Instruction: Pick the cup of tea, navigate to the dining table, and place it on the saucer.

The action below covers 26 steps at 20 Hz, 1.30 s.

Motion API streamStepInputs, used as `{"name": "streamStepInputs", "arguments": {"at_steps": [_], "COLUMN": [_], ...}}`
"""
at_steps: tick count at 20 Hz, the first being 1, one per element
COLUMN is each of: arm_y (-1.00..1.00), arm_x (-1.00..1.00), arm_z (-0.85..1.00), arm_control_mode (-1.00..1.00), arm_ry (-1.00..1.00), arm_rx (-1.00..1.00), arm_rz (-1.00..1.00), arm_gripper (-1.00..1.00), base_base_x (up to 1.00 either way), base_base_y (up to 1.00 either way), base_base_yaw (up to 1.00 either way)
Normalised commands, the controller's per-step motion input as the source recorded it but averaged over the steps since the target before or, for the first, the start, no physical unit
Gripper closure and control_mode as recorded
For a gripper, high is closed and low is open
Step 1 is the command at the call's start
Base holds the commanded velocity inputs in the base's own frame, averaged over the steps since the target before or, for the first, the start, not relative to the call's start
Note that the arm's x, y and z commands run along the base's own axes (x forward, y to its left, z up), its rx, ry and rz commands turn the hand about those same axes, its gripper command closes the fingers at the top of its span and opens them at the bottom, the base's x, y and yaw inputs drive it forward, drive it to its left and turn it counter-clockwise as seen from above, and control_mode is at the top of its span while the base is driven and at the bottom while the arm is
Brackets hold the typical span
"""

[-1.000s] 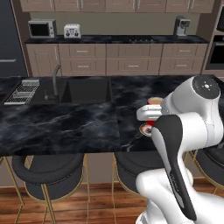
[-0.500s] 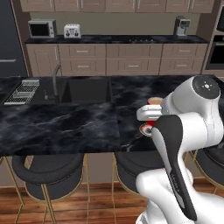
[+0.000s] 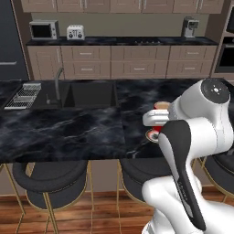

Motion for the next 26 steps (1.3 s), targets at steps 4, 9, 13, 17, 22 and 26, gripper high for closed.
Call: {"name": "streamStepInputs", "arguments": {"at_steps": [4, 9, 13, 17, 22, 26], "arm_y": [-0.19, -0.61, -0.93, -0.97, -0.76, -0.22], "arm_x": [0.00, 0.17, 0.29, 0.22, 0.46, 0.80], "arm_z": [0.00, 0.00, -0.05, -0.25, -0.49, -0.62], "arm_control_mode": [-1.00, -1.00, -1.00, -1.00, -1.00, -1.00], "arm_ry": [0.00, 0.00, 0.00, 0.00, 0.00, 0.00], "arm_rx": [0.01, 0.03, 0.02, 0.00, 0.00, 0.00], "arm_rz": [0.00, 0.15, 0.34, 0.56, 0.53, 0.33], "arm_gripper": [1.00, 1.00, 1.00, 1.00, 1.00, 1.00], "base_base_x": [0.00, 0.00, 0.00, 0.00, 0.00, 0.00], "base_base_y": [-0.01, 0.00, 0.00, 0.00, 0.00, 0.00], "base_base_yaw": [0.00, 0.00, 0.00, 0.00, 0.00, 0.00]}}
